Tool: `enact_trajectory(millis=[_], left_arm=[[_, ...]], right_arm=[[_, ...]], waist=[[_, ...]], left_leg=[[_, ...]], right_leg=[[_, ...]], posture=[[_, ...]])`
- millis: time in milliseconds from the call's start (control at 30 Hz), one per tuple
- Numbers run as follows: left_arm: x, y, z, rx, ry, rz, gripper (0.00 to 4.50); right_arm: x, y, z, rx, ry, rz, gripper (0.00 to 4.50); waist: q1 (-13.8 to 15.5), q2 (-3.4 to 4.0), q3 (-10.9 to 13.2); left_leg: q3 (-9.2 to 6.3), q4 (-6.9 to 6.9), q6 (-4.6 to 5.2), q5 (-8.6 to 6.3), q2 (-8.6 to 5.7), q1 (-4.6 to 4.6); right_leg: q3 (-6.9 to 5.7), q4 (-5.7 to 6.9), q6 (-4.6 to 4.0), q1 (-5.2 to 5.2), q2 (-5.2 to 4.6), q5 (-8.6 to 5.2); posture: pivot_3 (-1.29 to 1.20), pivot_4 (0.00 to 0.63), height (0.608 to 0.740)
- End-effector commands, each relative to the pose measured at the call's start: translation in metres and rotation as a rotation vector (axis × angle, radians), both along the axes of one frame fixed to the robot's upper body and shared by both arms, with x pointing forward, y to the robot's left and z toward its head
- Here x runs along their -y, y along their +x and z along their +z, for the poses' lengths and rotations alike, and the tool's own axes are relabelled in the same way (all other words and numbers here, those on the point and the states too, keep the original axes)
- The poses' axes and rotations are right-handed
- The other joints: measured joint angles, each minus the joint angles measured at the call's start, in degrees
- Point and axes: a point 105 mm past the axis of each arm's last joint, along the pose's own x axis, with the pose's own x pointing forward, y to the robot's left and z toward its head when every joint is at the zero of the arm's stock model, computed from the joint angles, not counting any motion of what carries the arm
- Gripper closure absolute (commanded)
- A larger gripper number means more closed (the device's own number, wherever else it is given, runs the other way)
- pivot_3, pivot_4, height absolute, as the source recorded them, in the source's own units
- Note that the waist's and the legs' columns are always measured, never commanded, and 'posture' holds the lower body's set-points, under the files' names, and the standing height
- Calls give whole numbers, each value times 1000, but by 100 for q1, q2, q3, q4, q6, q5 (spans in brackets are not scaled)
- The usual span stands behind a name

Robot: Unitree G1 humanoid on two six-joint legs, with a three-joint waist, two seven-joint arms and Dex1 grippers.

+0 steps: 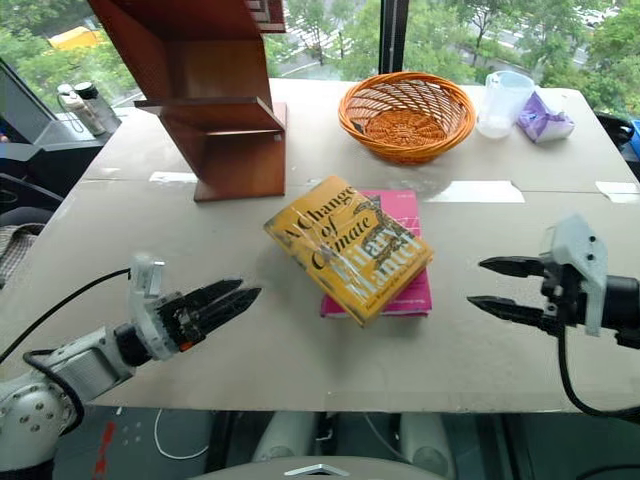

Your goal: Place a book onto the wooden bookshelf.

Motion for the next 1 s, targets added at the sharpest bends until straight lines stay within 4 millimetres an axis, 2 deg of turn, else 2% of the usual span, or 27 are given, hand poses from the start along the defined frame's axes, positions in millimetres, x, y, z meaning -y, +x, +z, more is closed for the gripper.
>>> enact_trajectory(millis=[33, 133, 267, 433, 600, 633, 667, 733, 900, 933, 1000], left_arm=[[6, 7, -1, -117, -118, -24, 0], [12, 19, -17, -273, -187, -3, 0], [29, 35, -28, -394, -257, 21, 0], [53, 58, -24, -483, -429, 36, 0], [82, 70, -30, -553, -467, 35, 0], [89, 70, -29, -559, -484, 16, 517], [94, 69, -28, -564, -493, 1, 751], [99, 68, -27, -567, -498, -11, 1590], [97, 67, -15, -533, -512, -16, 3503], [92, 66, -6, -489, -508, -10, 3782], [79, 60, 16, -352, -417, -11, 3797]], right_arm=[[-3, -7, 19, 139, 37, 1, 58], [-4, -13, 23, 156, 75, 2, 58], [-8, -18, 27, 171, 103, 11, 58], [-15, -19, 25, 174, 99, 18, 58], [-16, -21, 26, 174, 82, 13, 58], [-15, -22, 28, 174, 81, 14, 0], [-16, -22, 29, 173, 80, 13, 0], [-16, -22, 29, 167, 74, 19, 0], [-22, -18, 36, 175, 88, 40, 0], [-23, -16, 37, 181, 103, 50, 0], [-25, -9, 38, 192, 129, 66, 0]], waist=[[-6, 1, 0], [-22, 1, 0], [15, -1, -1], [24, -8, -10], [23, -11, -11], [21, -9, -12], [20, -9, -12], [16, -11, -11], [12, -12, -11], [11, -14, -10], [-14, -25, -4]], left_leg=[[0, -3, -1, -1, 0, 13], [6, -5, -1, -1, 0, 18], [2, -10, 0, 0, -4, 17], [-3, -9, 1, 0, -11, 20], [-4, -8, 2, 1, -15, 23], [-3, -8, 2, 1, -15, 23], [-3, -9, 2, 1, -15, 23], [-3, -9, 2, 1, -16, 22], [-5, -9, 2, 1, -16, 22], [-5, -8, 2, 1, -16, 22], [-5, -9, 2, 1, -14, 20]], right_leg=[[1, 0, 0, 12, -6, -1], [7, -1, 0, 13, -24, -1], [15, -2, -14, 17, -32, 7], [19, -8, -24, 30, -38, 13], [19, -9, -25, 35, -35, 14], [20, -9, -25, 35, -33, 14], [20, -10, -25, 35, -31, 14], [20, -10, -25, 35, -29, 14], [18, -11, -25, 35, -29, 14], [18, -12, -25, 35, -30, 14], [20, -13, -25, 34, -32, 14]], posture=[[0, 150, 733], [0, 150, 733], [0, 150, 733], [0, 150, 733], [0, 150, 733], [0, 150, 733], [0, 150, 733], [0, 150, 733], [0, 150, 733], [0, 150, 733], [0, 150, 733]])
